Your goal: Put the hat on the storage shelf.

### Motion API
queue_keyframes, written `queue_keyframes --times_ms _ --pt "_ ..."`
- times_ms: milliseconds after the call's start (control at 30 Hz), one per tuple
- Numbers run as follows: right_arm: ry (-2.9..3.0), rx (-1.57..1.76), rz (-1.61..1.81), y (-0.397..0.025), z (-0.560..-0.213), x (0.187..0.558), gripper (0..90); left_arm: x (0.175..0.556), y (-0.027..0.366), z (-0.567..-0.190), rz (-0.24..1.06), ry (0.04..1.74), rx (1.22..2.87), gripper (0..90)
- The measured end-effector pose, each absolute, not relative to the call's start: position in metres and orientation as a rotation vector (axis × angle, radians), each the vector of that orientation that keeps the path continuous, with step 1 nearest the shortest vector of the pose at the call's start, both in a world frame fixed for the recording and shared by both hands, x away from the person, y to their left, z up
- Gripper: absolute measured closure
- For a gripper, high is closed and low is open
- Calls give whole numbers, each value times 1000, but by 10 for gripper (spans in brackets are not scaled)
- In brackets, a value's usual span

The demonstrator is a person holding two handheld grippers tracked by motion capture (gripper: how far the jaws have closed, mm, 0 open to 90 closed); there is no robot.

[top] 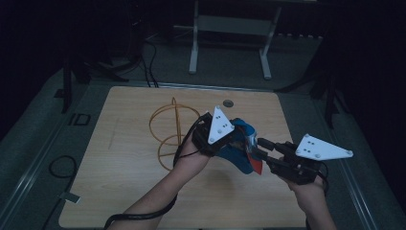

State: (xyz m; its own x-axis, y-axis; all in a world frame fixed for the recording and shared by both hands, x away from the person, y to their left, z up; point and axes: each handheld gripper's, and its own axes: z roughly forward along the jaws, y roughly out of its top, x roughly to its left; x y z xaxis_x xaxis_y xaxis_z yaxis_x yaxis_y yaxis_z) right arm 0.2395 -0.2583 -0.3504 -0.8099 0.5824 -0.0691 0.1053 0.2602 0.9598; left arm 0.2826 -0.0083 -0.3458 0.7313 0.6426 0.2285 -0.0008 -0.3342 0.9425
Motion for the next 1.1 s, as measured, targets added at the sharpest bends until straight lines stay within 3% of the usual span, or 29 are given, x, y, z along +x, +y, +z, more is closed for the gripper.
queue_keyframes --times_ms 367,533,900,1100 --pt "2106 709 1542 -277 -358 248 567 286 14 -344 615 334 1742 894" --pt "2120 705 1552 -275 -364 246 565 287 22 -346 521 185 1724 893" --pt "2180 617 1620 -265 -373 227 534 292 38 -347 360 95 1611 893" --pt "2233 566 1607 -252 -380 227 543 287 33 -348 286 -27 1651 893"
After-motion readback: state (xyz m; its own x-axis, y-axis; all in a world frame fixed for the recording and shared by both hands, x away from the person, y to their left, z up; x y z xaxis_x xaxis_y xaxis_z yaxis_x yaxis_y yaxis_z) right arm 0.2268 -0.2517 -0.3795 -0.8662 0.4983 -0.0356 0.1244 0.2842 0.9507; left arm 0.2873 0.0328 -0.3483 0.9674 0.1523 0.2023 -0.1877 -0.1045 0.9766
